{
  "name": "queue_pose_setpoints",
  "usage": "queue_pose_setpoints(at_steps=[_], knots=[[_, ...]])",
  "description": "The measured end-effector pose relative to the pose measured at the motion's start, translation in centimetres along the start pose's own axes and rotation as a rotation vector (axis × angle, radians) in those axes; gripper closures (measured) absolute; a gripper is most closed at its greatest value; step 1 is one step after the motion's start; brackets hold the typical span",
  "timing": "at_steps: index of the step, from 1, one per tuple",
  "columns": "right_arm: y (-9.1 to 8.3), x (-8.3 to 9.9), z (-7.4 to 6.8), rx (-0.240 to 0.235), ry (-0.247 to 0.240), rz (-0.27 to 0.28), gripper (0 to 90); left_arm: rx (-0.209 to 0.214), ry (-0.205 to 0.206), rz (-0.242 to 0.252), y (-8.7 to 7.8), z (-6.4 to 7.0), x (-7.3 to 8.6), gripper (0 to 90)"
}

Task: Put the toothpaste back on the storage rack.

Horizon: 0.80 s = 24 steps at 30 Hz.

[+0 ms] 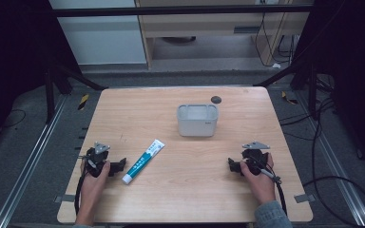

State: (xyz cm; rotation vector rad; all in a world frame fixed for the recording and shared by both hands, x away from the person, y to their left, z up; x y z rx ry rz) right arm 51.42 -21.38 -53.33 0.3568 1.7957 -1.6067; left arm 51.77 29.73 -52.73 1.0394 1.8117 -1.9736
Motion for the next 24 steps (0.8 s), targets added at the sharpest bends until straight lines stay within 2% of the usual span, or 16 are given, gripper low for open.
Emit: queue_pose_setpoints(at_steps=[3, 6, 8, 13, 17, 19, 20, 21, 24], knots=[[0.0, 0.0, 0.0, 0.000, 0.000, 0.000, 0.6, -0.011, 0.004, 0.005, -0.1, -0.3, 0.1, 2.3], [0.0, 0.0, 0.0, 0.000, 0.000, 0.000, 0.6, -0.004, 0.001, 0.003, -0.3, -0.4, 0.1, 2.4], [0.0, 0.0, 0.0, 0.000, 0.000, 0.000, 0.6, -0.013, 0.018, 0.002, -0.7, -0.2, -0.1, 2.6], [0.0, 0.0, 0.0, 0.000, 0.000, 0.000, 0.6, -0.023, 0.109, -0.009, -2.3, 0.9, -1.5, 2.9], [0.0, 0.0, 0.0, 0.000, 0.000, 0.000, 0.6, 0.015, 0.167, -0.028, -3.1, 2.1, -2.6, 4.1], [0.0, 0.0, 0.0, 0.000, 0.000, 0.000, 0.6, 0.016, 0.205, -0.041, -3.3, 2.6, -2.9, 4.2], [0.0, 0.0, 0.0, 0.000, 0.000, 0.000, 0.6, 0.017, 0.232, -0.059, -3.4, 3.0, -3.2, 4.5], [0.0, 0.0, 0.0, 0.000, 0.000, 0.000, 0.6, 0.014, 0.245, -0.071, -3.5, 3.2, -3.3, 7.3], [0.0, 0.0, 0.0, 0.000, 0.000, 0.000, 0.6, 0.015, 0.290, -0.121, -3.5, 4.2, -3.6, 7.9]])
Point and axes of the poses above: each handheld gripper's, and its own axes: y roughly forward along the jaws, x roughly out of its underside, z roughly to its right, the point moved 3 cm from there along y, roughly forward along the jaws, and after that the axes turned 6 degrees about -z, right-handed, at the moved point
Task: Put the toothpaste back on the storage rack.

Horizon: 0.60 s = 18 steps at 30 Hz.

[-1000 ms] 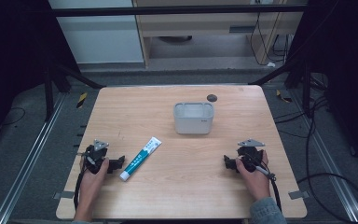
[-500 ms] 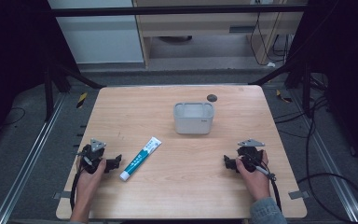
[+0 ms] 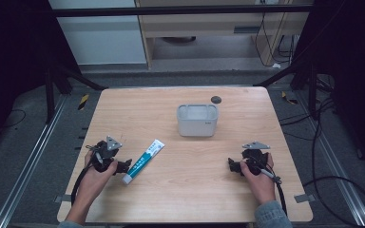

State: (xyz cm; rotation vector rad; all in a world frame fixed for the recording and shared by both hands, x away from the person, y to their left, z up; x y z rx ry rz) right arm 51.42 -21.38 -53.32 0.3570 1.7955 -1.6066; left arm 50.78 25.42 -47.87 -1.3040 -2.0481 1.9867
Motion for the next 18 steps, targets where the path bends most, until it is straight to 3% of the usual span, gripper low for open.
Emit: queue_pose_setpoints(at_steps=[7, 11, 18], knots=[[0.0, 0.0, 0.0, 0.000, 0.000, 0.000, 0.6, 0.027, 0.077, -0.045, 0.4, 2.0, -1.3, 6.8], [0.0, 0.0, 0.0, 0.000, 0.000, 0.000, 0.6, 0.059, 0.086, -0.057, 0.2, 2.6, -1.9, 8.2], [0.0, 0.0, 0.0, 0.000, 0.000, 0.000, 0.6, 0.084, 0.144, -0.044, -0.5, 2.9, -3.8, 8.6]])
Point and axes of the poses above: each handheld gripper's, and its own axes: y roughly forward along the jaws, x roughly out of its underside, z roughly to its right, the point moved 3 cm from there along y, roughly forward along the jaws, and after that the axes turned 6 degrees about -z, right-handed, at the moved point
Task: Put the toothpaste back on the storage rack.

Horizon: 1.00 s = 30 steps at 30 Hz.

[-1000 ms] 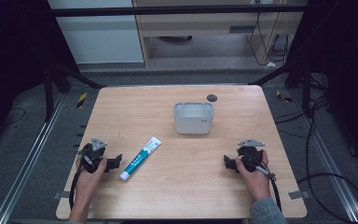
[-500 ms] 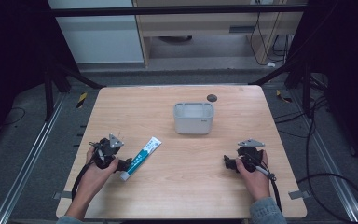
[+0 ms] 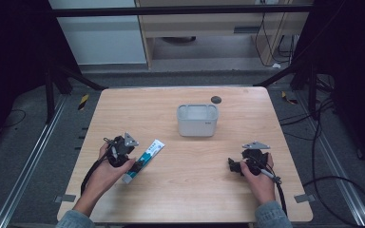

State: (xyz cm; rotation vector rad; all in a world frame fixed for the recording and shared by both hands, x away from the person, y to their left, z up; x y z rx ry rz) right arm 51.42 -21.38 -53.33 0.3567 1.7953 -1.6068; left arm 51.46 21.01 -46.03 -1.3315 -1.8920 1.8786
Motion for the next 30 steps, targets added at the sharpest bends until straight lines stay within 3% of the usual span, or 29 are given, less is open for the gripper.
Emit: queue_pose_setpoints(at_steps=[4, 6, 11, 16, 20, 24, 30], knots=[[0.0, 0.0, 0.0, 0.000, 0.000, 0.000, 0.6, 0.015, 0.012, -0.005, -0.2, 0.0, -1.0, 6.2], [0.0, 0.0, 0.0, 0.001, -0.001, 0.000, 0.6, 0.037, -0.001, 0.000, -0.1, -0.3, -1.2, 5.0], [0.0, 0.0, 0.0, 0.000, 0.000, 0.000, 0.6, 0.047, -0.036, -0.031, 0.0, -1.5, -1.7, 5.9], [0.0, 0.0, 0.0, 0.001, -0.001, 0.000, 0.6, 0.032, -0.042, -0.070, -0.4, -1.7, -2.1, 7.1], [-0.1, 0.2, -0.1, 0.007, 0.007, 0.002, 0.7, 0.051, -0.039, -0.101, -0.1, -1.4, -2.5, 11.5], [-0.2, 0.2, -0.2, 0.005, 0.011, 0.000, 0.7, 0.036, -0.030, -0.129, 0.0, -1.1, -3.1, 15.0], [-0.2, 0.2, -0.2, 0.004, 0.011, 0.000, 0.7, 0.066, -0.025, -0.166, 0.4, -0.9, -3.5, 23.6]])
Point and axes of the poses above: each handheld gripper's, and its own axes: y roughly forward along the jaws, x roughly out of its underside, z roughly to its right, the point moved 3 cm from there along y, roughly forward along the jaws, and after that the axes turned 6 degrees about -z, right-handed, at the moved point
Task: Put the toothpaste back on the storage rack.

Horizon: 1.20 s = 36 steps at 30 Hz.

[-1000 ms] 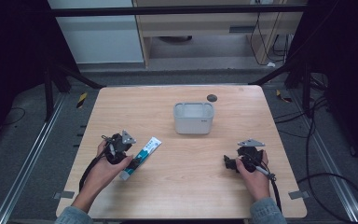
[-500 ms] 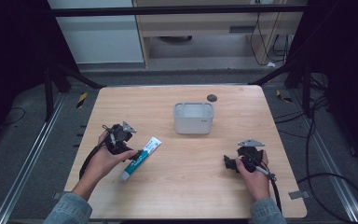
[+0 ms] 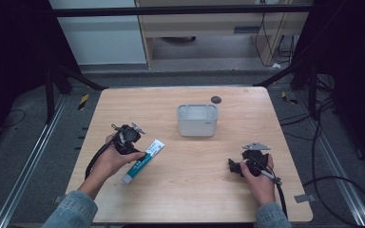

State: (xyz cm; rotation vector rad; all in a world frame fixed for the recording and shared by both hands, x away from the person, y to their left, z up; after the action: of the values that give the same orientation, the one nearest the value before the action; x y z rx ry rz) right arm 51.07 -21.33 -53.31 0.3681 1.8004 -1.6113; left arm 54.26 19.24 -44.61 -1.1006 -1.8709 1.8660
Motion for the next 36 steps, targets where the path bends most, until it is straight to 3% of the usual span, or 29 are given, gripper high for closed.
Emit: queue_pose_setpoints(at_steps=[5, 17, 22, 32, 36], knots=[[0.0, 0.0, 0.0, -0.005, -0.003, -0.001, 0.7, 0.008, 0.001, -0.026, 0.5, 0.3, -0.5, 27.4], [0.0, 0.0, 0.1, -0.006, -0.005, -0.001, 0.7, -0.024, 0.037, -0.100, 1.4, 1.3, -2.5, 27.5], [0.0, 0.0, 0.1, -0.006, -0.005, 0.000, 0.6, -0.010, 0.047, -0.120, 1.7, 1.5, -3.2, 35.2], [0.0, 0.0, 0.1, -0.005, -0.006, -0.001, 0.7, -0.015, 0.046, -0.187, 3.0, 1.6, -3.7, 46.3], [0.0, 0.0, 0.1, -0.006, -0.006, -0.001, 0.7, -0.001, 0.017, -0.195, 4.0, 1.3, -3.4, 47.3]])
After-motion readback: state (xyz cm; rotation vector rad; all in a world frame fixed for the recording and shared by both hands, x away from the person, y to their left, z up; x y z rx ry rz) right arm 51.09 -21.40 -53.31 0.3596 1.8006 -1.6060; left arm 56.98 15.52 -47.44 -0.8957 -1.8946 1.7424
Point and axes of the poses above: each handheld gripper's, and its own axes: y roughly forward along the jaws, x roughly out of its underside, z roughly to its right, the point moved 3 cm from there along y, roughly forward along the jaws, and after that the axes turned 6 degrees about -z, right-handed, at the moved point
